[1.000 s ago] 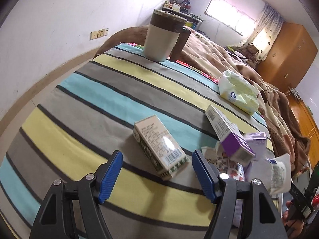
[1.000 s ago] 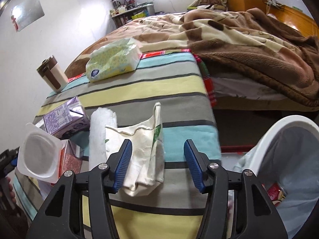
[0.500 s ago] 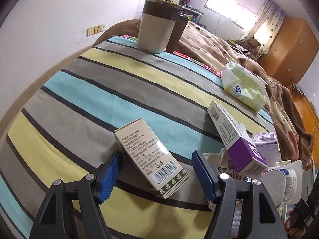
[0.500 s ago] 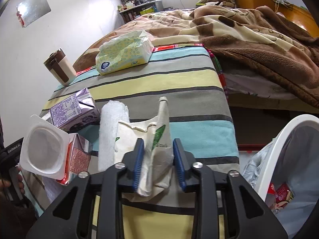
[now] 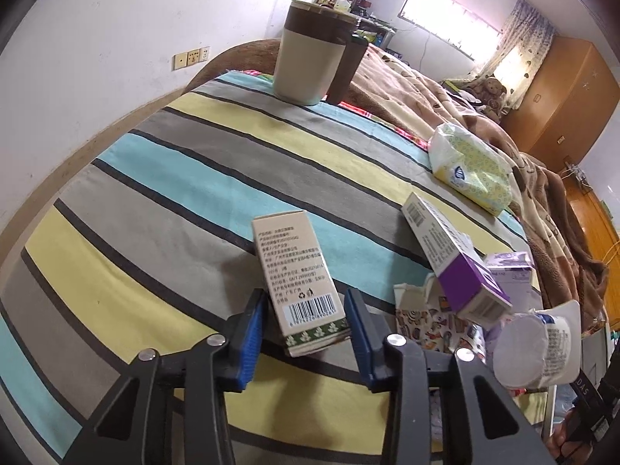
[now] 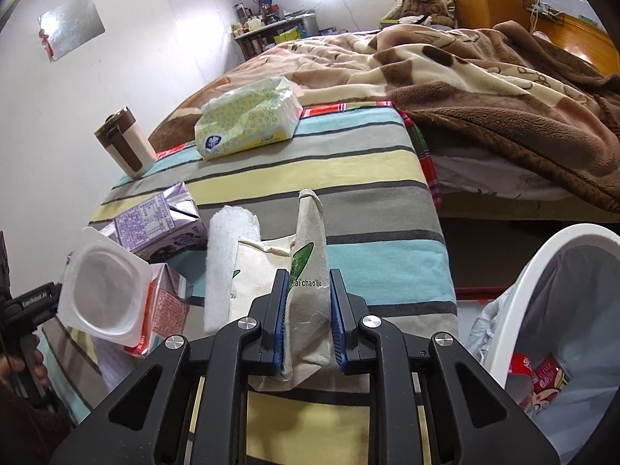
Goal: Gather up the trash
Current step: 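Grasp the white medicine box with left tool while right tool grasps the paper cup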
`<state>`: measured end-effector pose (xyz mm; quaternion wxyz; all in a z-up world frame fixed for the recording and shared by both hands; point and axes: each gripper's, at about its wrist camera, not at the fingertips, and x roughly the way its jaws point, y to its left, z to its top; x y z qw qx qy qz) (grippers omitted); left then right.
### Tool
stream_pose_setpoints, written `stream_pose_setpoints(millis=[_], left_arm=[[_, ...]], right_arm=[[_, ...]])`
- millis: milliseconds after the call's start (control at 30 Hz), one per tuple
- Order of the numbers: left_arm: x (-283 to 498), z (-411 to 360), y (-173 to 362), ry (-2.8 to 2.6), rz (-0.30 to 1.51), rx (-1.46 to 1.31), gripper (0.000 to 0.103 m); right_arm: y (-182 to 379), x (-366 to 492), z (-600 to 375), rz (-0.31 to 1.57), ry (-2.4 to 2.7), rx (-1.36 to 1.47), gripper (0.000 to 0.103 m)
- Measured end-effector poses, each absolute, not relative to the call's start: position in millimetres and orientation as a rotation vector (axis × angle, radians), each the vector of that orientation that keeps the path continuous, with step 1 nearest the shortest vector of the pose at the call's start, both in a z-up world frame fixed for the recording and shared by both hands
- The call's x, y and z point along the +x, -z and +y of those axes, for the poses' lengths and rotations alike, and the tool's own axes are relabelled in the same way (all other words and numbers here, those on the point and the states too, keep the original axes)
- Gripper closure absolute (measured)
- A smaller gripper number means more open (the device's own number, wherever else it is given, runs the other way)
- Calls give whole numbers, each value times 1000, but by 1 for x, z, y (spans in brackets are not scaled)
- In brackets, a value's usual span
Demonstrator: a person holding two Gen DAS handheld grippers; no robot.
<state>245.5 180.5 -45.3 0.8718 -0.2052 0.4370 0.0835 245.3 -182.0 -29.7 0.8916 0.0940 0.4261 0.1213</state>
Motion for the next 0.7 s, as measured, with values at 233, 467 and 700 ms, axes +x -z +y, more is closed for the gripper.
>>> stream_pose_setpoints(millis=[233,467,700], left_arm=[[230,172,36,-138,882,-417,67],[221,162,39,-135,901,-393,68],[227,154,44,-180,930,-295,67]], right_arm=[[21,234,-188,854,-251,216,83],[19,224,-190,844,-253,233,83],[19,219,-194,848,-248,237,83]])
